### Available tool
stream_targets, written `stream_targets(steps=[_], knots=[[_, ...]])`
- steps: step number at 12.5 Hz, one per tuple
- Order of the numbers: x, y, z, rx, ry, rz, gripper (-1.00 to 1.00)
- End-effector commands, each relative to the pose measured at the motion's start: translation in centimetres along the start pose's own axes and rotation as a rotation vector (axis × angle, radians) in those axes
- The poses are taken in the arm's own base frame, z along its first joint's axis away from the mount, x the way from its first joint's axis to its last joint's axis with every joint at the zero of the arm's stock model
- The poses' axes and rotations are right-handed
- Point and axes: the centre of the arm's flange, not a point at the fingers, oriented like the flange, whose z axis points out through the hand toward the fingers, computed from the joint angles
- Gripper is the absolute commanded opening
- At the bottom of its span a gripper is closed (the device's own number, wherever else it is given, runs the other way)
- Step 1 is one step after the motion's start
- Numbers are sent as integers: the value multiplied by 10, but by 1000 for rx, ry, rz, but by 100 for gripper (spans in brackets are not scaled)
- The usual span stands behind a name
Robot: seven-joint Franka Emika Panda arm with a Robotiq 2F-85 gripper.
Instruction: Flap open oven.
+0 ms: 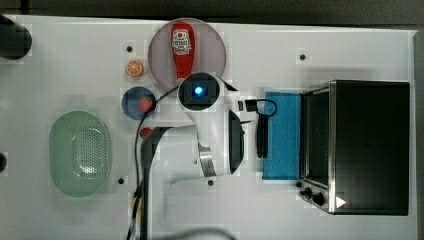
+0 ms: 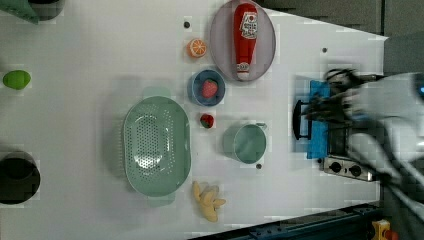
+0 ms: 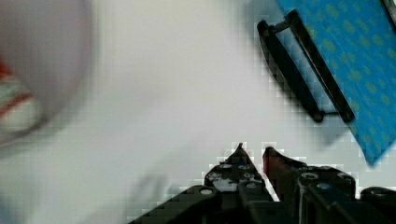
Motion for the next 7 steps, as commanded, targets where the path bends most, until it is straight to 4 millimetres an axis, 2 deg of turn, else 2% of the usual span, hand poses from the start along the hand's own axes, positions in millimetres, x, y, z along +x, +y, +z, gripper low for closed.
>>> stream_targets(steps=[1,3,4,7], knots=[[12,40,-114,129,0,152,-65],[13,67,-179,182,37,178,-65],[12,80,-200,193,38,191,-65],[4,107,-231,166,-15,253,-65]])
